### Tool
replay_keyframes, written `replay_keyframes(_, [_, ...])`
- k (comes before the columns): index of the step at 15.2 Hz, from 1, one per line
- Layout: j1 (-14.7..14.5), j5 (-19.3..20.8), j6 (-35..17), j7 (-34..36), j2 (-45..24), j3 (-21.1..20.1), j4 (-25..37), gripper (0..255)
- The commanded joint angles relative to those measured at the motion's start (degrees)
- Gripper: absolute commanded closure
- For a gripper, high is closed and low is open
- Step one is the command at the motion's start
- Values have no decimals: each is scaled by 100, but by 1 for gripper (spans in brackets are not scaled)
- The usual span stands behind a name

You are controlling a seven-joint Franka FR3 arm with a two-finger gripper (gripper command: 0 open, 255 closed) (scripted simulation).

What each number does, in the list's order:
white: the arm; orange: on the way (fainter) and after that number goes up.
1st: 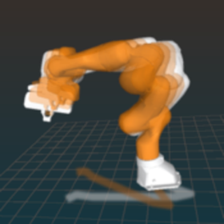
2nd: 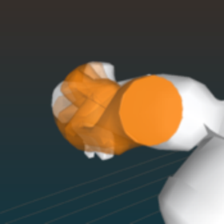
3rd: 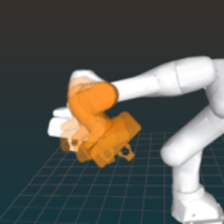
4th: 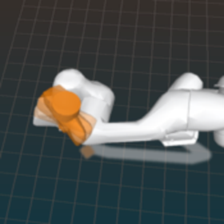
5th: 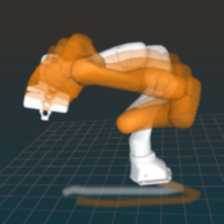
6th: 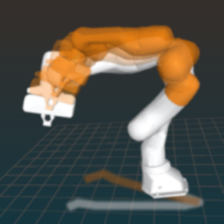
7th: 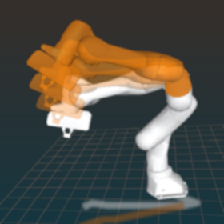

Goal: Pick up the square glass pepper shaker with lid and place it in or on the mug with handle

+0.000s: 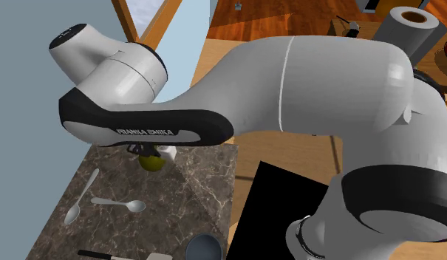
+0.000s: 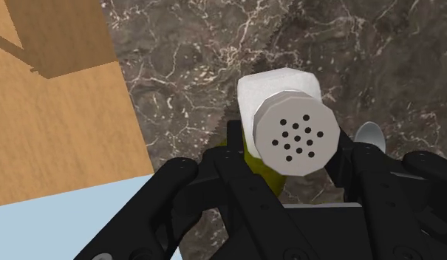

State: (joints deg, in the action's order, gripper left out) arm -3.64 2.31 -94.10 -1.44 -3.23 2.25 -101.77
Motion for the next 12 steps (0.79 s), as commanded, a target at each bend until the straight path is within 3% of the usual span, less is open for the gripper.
replay_keyframes(1, [-102, -23, -61, 196, 276, -92, -347, 255])
replay_keyframes(12, [-688, -394, -155, 1358, 1744, -767, -1921, 255])
